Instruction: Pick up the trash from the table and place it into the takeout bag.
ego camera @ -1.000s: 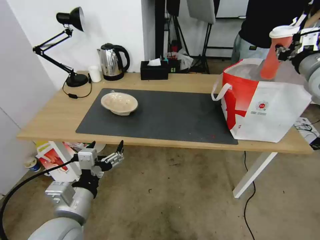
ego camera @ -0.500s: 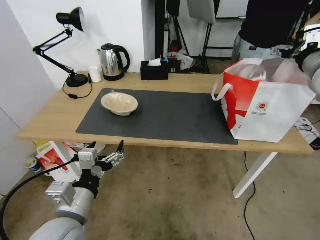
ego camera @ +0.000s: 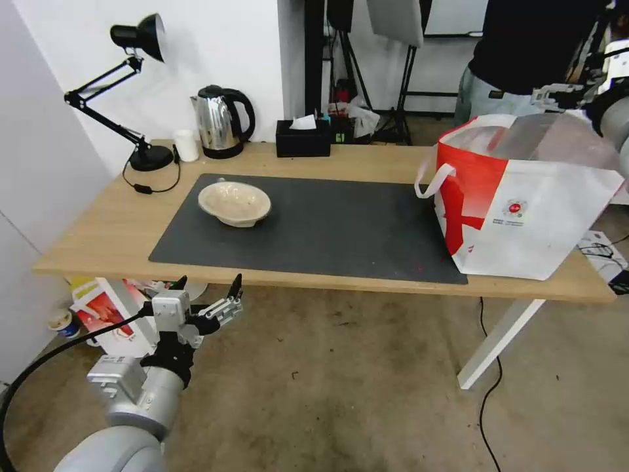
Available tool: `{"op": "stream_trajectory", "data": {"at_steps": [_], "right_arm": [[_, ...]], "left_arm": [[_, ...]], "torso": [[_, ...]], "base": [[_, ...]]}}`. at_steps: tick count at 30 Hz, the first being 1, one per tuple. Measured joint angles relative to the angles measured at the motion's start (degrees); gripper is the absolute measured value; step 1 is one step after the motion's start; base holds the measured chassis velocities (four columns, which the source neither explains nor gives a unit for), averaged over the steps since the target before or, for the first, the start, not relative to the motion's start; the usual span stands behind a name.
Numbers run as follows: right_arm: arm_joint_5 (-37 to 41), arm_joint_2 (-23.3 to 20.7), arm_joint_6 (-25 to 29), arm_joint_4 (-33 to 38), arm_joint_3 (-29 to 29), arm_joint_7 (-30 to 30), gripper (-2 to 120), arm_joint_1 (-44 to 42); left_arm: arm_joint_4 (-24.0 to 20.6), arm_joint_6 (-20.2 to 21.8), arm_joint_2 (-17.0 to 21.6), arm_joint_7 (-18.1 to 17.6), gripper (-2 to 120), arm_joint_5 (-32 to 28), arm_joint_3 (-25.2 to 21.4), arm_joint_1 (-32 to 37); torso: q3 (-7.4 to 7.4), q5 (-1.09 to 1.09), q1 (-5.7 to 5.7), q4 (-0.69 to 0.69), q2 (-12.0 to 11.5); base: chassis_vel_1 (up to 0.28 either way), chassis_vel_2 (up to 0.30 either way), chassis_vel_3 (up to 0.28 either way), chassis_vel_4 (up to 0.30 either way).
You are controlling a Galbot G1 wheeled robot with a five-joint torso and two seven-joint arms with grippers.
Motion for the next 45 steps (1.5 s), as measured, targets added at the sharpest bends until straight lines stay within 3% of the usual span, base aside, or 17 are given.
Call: {"op": "stream_trajectory", "data": {"at_steps": [5,9,11,13,19,28,32,33,37,45], "right_arm": [[2.0,1.0,5.4,1.8,0.8,-0.9,100,-0.8],[3.9,4.3,17.8,6.7,4.2,-3.9,100,-4.1],[3.9,4.8,19.5,7.6,4.8,-4.4,100,-5.1],[3.2,6.4,24.5,10.9,6.9,-6.2,100,-9.0],[-2.0,9.9,31.8,17.4,10.3,-8.4,100,-19.2],[-21.1,17.7,38.4,26.0,17.8,-9.0,100,-39.1],[-37.5,26.8,42.2,30.3,21.9,-9.7,100,-56.6],[-37.5,26.8,42.2,30.3,21.9,-9.7,100,-56.6],[-52.1,34.8,44.9,31.1,20.2,-7.8,100,-66.7],[-64.8,39.5,43.9,31.1,13.0,-1.1,100,-72.1]], "left_arm": [[0.0,0.0,0.0,0.0,100,0.0,-0.1,0.2],[0.0,0.0,-0.2,0.0,100,0.0,-0.3,0.5],[0.0,0.0,-0.2,0.0,100,0.0,-0.3,0.5],[0.0,0.0,-0.3,0.0,100,0.0,-0.4,0.6],[0.0,0.0,-0.3,0.0,100,0.0,-0.7,0.9],[0.0,-0.1,-1.2,0.0,100,0.0,-0.9,1.0],[0.0,-0.2,-1.8,0.0,100,0.3,-0.8,0.7],[0.0,-0.2,-1.8,0.0,100,0.3,-0.8,0.7],[0.0,-0.3,-2.3,0.0,100,0.7,-0.6,0.7],[0.0,-0.5,-2.5,0.0,100,0.8,-0.8,1.2]], "torso": [[0.0,0.0,0.0,0.0,0.0],[0.0,-0.02,0.0,0.01,0.0],[0.0,-0.02,0.0,0.02,0.0],[0.0,0.0,0.0,0.02,0.0],[0.0,-0.01,0.0,0.01,0.0],[0.0,-0.03,0.0,0.01,0.0],[-0.01,-0.01,0.0,-0.03,0.0],[-0.01,-0.01,0.0,-0.03,0.0],[-0.01,-0.01,0.0,0.0,0.0],[0.0,0.01,0.0,0.02,0.0]], "base": [[0.0,0.0,0.0,0.0],[0.0,0.0,0.0,0.0],[0.0,0.0,0.0,0.0],[0.0,0.0,0.0,0.0],[0.0,0.0,0.0,0.0],[0.0,0.0,0.0,0.0],[0.0,0.0,0.0,0.0],[0.0,0.0,0.0,0.0],[0.0,0.0,0.0,0.0],[0.0,0.0,0.0,0.0]]}}
